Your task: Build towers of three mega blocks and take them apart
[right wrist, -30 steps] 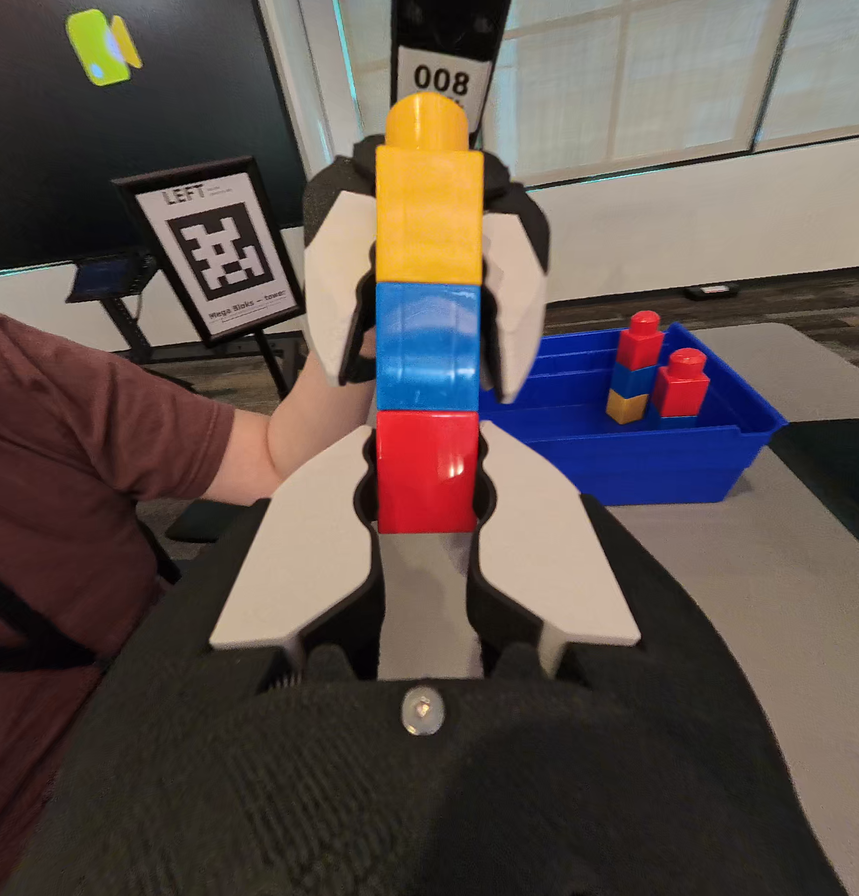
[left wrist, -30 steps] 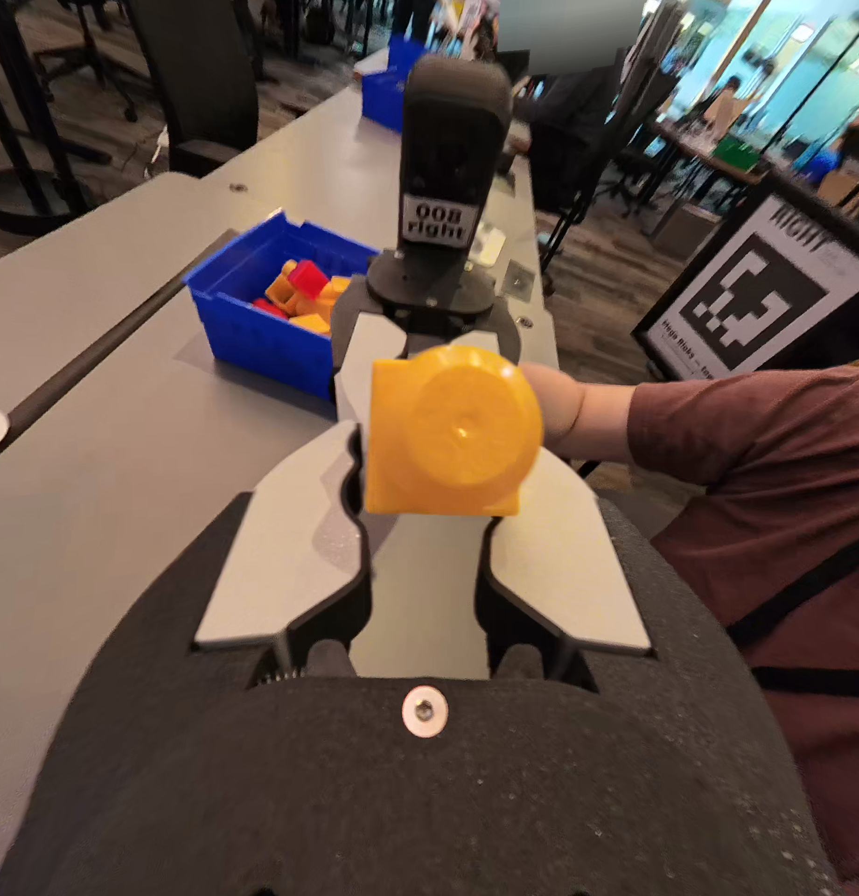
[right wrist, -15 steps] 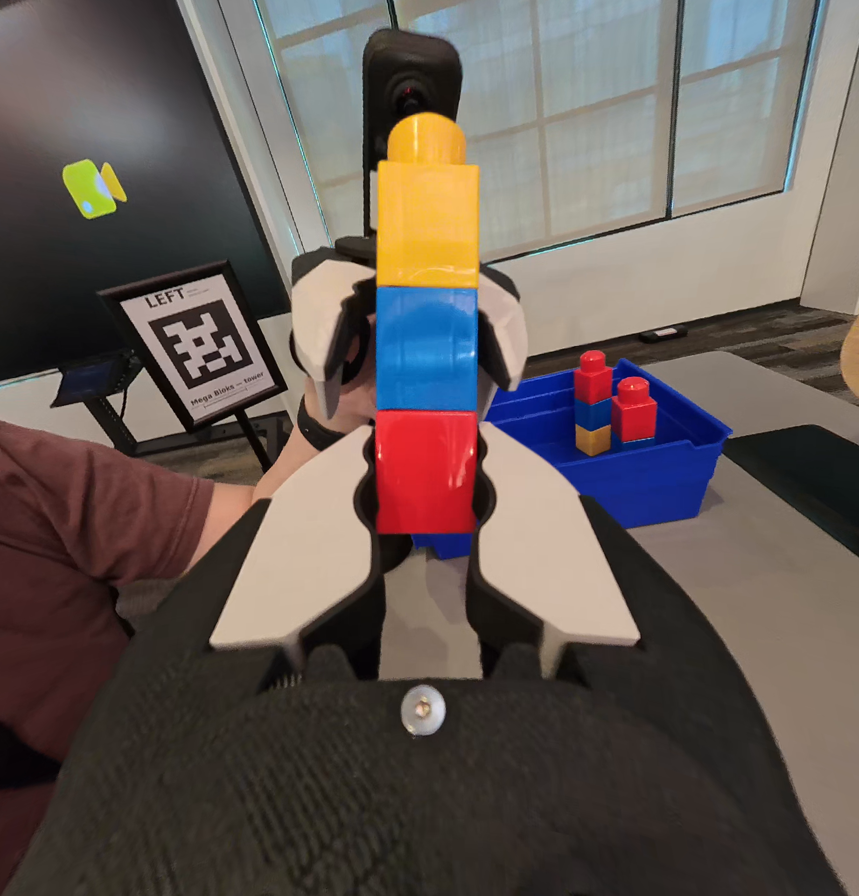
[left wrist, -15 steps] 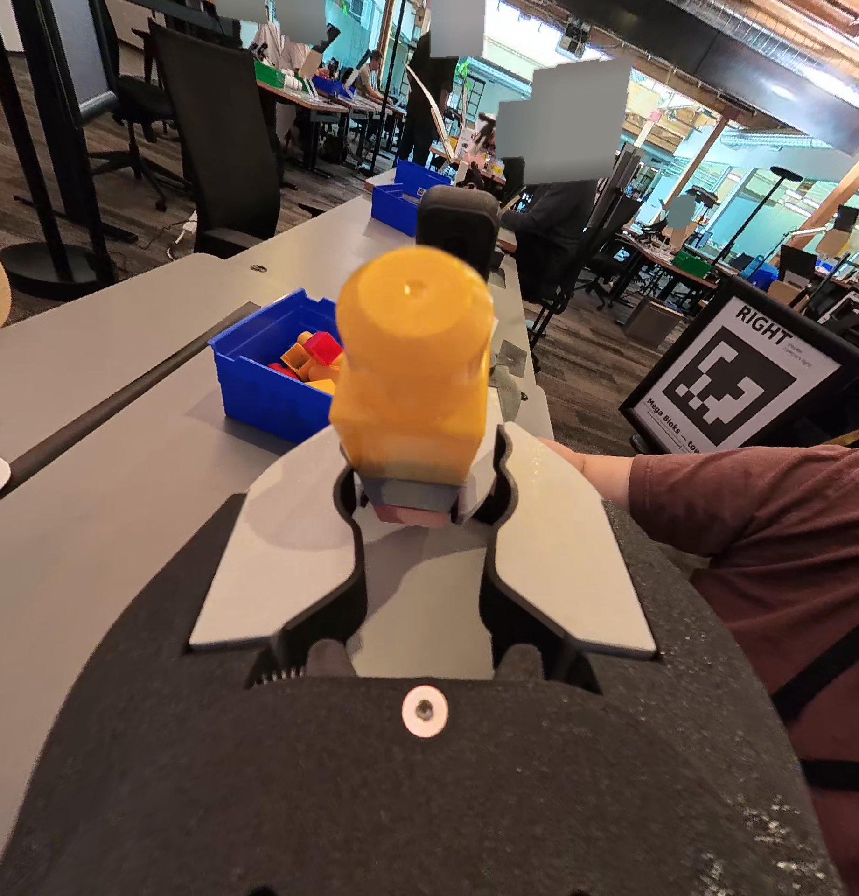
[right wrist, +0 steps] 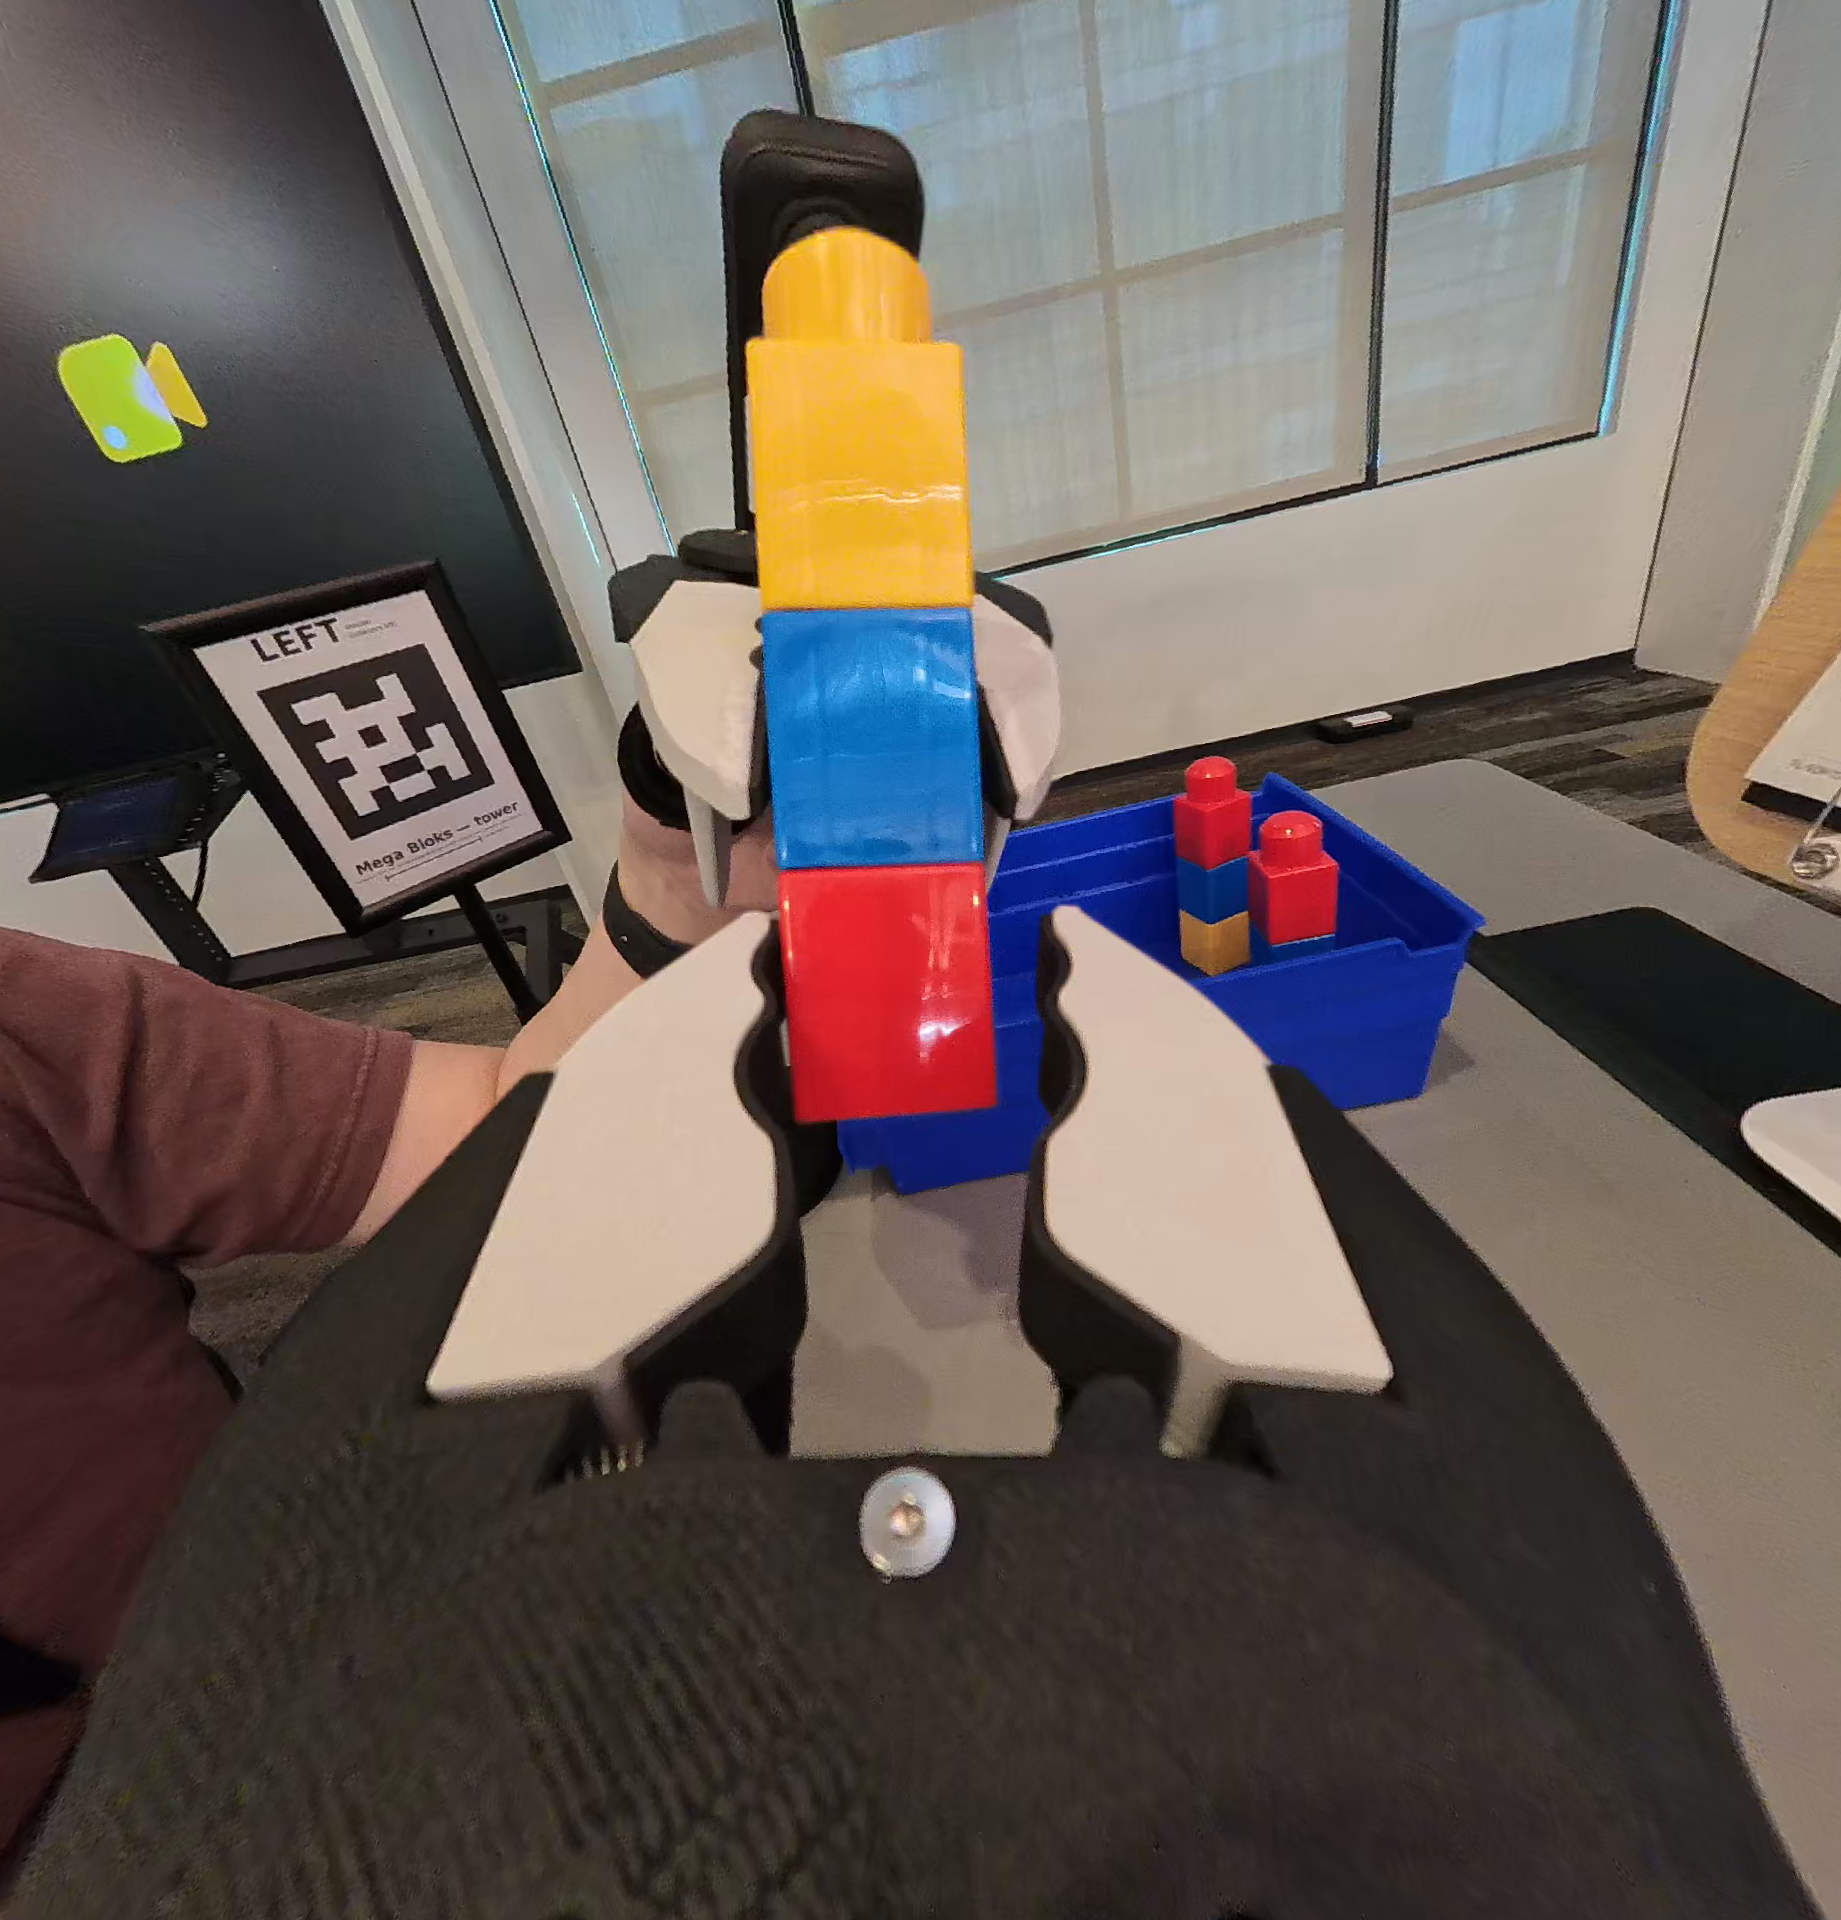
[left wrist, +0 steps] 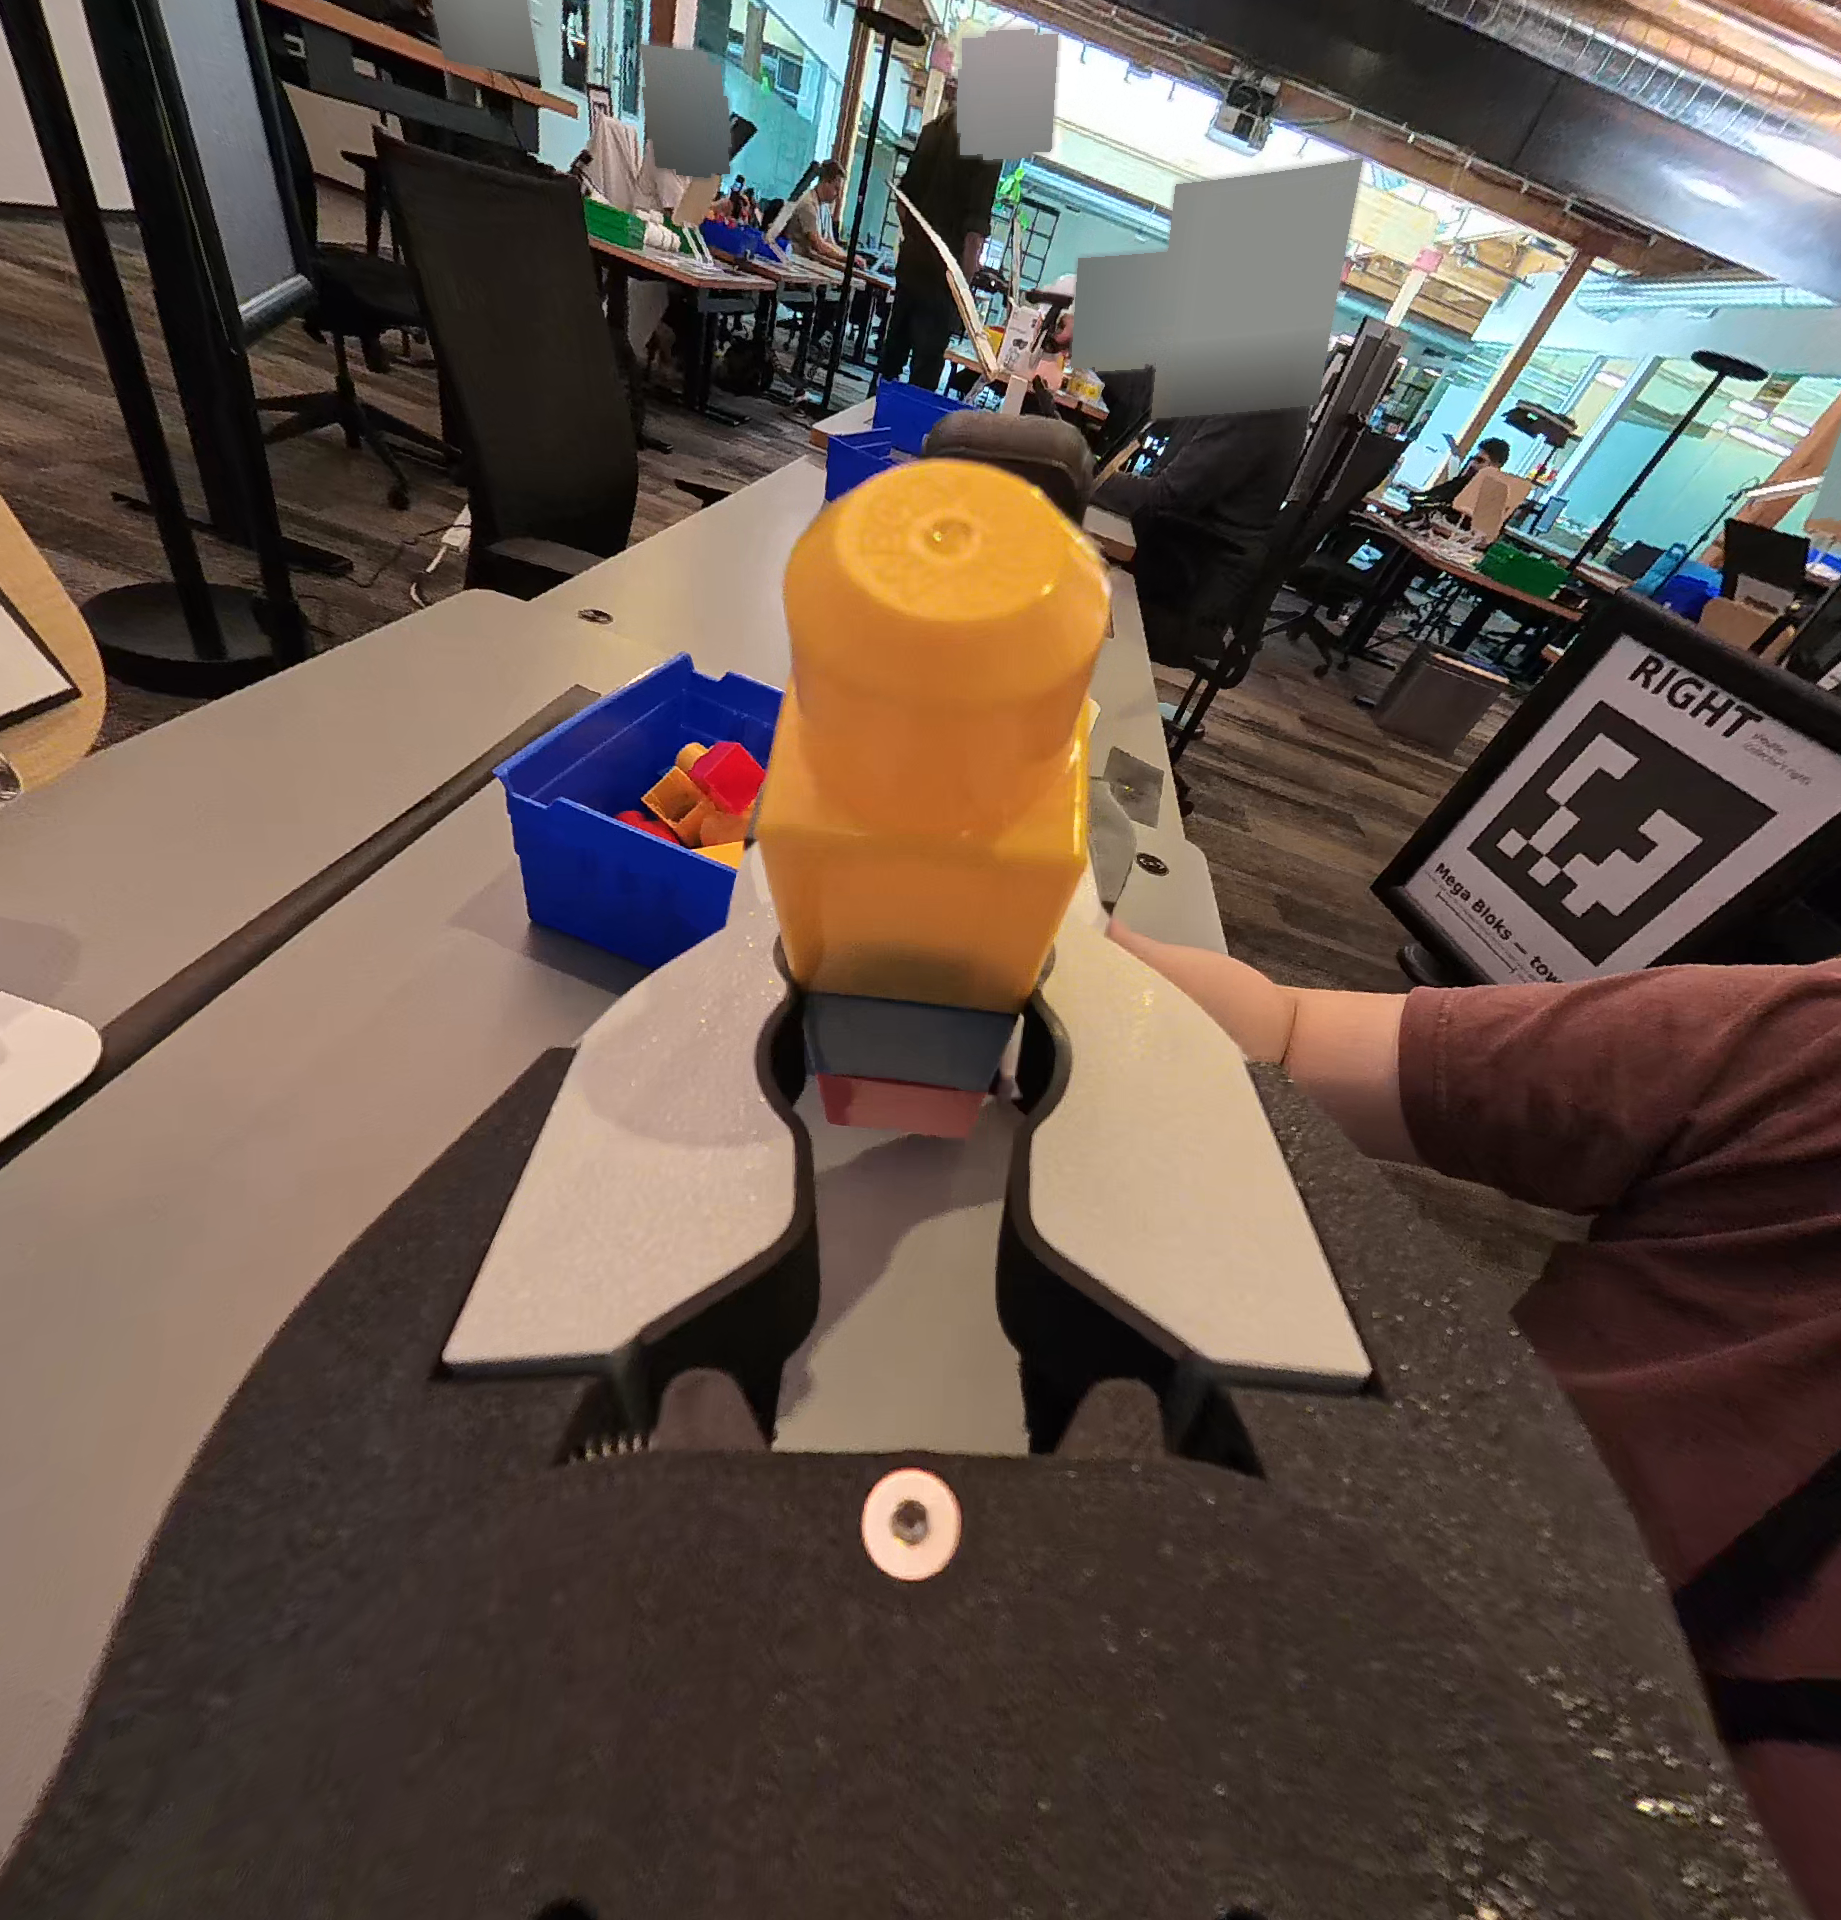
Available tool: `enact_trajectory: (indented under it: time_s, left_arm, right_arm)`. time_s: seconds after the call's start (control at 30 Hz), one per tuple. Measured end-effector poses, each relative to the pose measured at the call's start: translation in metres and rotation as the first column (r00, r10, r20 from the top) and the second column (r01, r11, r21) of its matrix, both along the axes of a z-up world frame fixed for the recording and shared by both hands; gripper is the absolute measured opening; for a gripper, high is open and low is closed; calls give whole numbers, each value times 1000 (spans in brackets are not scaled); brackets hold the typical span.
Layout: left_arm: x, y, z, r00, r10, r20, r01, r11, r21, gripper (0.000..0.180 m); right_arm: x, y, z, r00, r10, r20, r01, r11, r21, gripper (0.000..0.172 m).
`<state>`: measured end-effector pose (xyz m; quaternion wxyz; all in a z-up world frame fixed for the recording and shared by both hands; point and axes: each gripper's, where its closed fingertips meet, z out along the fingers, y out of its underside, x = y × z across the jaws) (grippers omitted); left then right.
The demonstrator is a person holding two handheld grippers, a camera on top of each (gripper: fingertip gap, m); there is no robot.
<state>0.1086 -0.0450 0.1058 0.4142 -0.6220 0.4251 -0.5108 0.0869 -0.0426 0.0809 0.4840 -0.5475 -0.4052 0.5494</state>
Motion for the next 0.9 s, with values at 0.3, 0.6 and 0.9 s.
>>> enact_trajectory:
  time_s: [0.3, 0.6, 0.9]
  left_arm:
    - [-1, 2, 1, 1000, 10, 6, -10, 1000, -1, 37]
    - [1, 0, 3, 1000, 3, 9, -3, 1000, -20, 37]
    - [2, 2, 2, 1000, 1, 13, -1, 999, -45, 37]
  right_arm:
    - [1, -4, -3, 999, 44, 31, -43, 999, -13, 37]
    - [3, -8, -3, 996, 60, 65, -57, 998, -36, 37]
    - [5, -7, -4, 994, 64, 94, -58, 996, -67, 37]
